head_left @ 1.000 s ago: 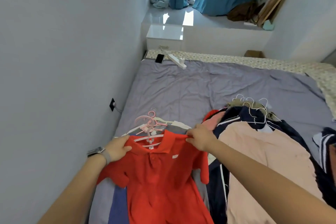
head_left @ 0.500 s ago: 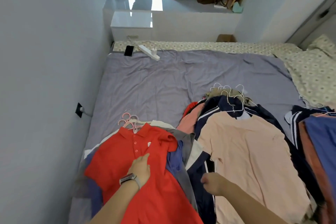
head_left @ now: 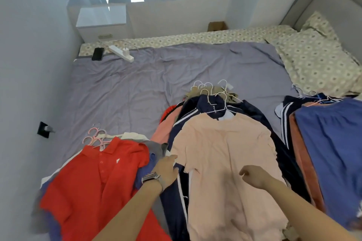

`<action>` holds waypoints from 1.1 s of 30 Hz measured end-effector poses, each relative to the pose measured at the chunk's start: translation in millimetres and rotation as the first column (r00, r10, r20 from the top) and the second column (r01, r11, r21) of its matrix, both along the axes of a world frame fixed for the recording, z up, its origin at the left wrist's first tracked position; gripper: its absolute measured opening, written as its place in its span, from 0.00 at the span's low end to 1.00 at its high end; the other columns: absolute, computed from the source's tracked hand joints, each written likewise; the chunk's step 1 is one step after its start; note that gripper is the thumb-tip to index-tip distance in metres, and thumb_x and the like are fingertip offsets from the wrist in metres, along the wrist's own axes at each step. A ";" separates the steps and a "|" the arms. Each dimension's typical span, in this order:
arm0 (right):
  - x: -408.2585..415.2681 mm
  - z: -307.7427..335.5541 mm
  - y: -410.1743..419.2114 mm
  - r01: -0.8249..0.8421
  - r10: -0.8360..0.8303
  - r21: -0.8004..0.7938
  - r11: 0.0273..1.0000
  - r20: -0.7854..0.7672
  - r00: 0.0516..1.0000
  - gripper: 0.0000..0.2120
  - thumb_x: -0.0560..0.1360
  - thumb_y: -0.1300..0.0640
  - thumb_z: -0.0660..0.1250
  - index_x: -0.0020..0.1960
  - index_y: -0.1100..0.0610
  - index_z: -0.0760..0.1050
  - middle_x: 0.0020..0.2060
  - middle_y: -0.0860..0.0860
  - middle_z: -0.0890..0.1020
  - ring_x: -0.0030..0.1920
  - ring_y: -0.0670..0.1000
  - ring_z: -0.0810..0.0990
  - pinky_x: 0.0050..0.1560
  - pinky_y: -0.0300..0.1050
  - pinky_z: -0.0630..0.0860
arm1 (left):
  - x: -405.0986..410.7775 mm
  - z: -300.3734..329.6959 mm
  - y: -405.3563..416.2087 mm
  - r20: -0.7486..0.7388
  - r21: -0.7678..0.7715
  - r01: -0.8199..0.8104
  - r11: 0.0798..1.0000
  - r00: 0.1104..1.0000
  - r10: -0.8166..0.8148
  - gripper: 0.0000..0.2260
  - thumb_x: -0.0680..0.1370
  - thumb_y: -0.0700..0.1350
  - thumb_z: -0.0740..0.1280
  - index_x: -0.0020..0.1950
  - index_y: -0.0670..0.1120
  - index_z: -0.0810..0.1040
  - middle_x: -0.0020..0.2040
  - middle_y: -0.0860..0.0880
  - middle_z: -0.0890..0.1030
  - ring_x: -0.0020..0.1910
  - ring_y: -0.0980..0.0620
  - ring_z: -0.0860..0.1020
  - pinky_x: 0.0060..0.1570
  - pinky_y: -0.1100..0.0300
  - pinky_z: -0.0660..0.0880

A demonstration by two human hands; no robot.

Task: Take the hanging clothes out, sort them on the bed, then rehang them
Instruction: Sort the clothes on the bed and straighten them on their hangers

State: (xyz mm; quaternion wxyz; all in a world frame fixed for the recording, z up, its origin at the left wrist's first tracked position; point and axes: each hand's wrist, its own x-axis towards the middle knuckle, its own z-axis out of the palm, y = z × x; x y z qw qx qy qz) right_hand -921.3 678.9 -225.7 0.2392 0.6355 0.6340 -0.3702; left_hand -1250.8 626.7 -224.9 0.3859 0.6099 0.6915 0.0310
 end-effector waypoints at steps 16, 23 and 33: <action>138.6 -89.2 205.1 0.018 0.005 0.124 0.992 -0.186 0.983 0.29 0.76 0.62 0.61 0.75 0.57 0.57 0.67 0.56 0.70 0.65 0.57 0.70 0.60 0.48 0.72 | 192.9 -36.2 89.2 -0.055 -0.092 -0.466 0.880 0.885 0.463 0.34 0.76 0.49 0.67 0.76 0.42 0.53 0.66 0.44 0.71 0.63 0.47 0.72 0.63 0.59 0.66; 130.2 -145.7 274.1 0.007 0.010 0.143 0.990 -0.120 0.993 0.27 0.73 0.61 0.60 0.71 0.58 0.61 0.66 0.58 0.70 0.64 0.62 0.69 0.60 0.54 0.72 | 184.2 -41.9 104.1 -0.059 -0.293 -0.424 0.857 0.902 0.427 0.21 0.78 0.48 0.64 0.70 0.46 0.66 0.65 0.47 0.72 0.58 0.52 0.74 0.58 0.63 0.69; 110.1 -166.5 271.1 0.075 -0.064 0.120 0.990 -0.095 0.993 0.20 0.76 0.41 0.60 0.57 0.57 0.68 0.53 0.57 0.75 0.53 0.60 0.75 0.53 0.56 0.75 | 173.2 -39.8 86.4 -0.079 -0.206 -0.577 0.790 0.815 0.575 0.19 0.79 0.43 0.62 0.69 0.45 0.67 0.60 0.47 0.74 0.51 0.54 0.74 0.51 0.68 0.67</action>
